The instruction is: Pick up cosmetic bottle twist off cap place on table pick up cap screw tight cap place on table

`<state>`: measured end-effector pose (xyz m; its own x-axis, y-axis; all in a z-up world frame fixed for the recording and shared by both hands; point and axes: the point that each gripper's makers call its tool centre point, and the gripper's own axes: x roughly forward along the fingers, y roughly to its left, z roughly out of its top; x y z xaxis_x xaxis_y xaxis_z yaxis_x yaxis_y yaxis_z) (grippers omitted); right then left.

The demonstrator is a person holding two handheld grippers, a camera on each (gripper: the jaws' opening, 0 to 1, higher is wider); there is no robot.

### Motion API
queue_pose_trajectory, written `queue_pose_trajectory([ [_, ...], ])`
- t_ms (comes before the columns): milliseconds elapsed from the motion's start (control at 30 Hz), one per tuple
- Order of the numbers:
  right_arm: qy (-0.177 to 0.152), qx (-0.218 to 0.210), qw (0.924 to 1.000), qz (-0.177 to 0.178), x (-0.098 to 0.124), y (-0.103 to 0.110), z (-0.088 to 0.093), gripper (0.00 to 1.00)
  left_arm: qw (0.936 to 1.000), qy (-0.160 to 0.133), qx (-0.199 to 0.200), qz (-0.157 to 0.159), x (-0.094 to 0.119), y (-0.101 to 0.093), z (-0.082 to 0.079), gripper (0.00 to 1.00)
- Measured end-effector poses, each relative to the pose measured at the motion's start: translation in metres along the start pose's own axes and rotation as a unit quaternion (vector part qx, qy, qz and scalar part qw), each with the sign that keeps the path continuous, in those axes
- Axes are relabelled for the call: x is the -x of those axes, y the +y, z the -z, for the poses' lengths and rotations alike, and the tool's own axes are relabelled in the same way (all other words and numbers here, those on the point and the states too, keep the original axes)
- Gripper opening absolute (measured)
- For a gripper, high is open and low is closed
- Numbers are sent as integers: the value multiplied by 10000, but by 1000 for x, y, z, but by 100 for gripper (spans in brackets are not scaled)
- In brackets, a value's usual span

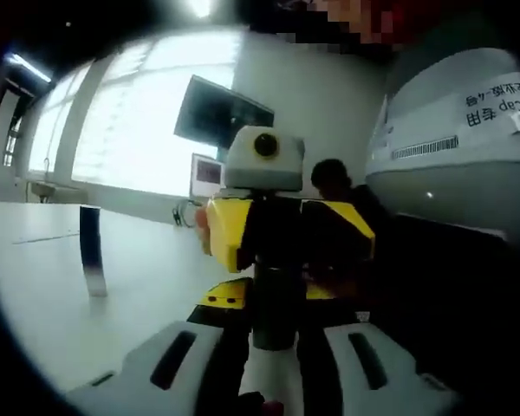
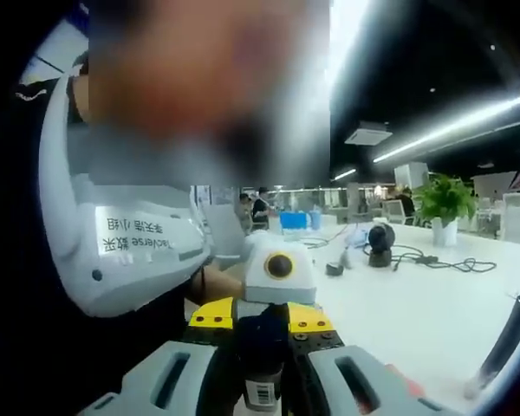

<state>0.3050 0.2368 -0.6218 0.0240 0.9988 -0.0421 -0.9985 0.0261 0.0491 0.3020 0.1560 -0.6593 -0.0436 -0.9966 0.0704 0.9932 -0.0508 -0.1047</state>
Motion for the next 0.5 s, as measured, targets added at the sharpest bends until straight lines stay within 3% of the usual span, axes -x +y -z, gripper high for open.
queue_pose_trajectory([
  [133, -48, -141, 9999, 20, 0, -2, 0, 12, 9999, 59, 73, -44, 0, 0, 0, 8],
  [233, 6, -149, 9999, 66, -1, -2, 2, 11, 9996, 210, -100, -153, 0, 0, 2, 7],
  [267, -16, -82, 9998, 155, -1, -3, 1, 11, 9988, 208, -296, -341, 1, 6, 0, 6],
  [400, 38, 61, 9990, 440, -2, -9, 0, 11, 9970, 212, -428, -607, 3, 10, -1, 6],
  [467, 61, 28, 9987, 499, -3, -10, 2, 11, 9968, 272, -431, -611, 4, 11, 1, 6],
  [500, 51, 45, 9983, 583, -3, -12, 3, 11, 9943, 243, -565, -872, 6, 19, -1, 5],
])
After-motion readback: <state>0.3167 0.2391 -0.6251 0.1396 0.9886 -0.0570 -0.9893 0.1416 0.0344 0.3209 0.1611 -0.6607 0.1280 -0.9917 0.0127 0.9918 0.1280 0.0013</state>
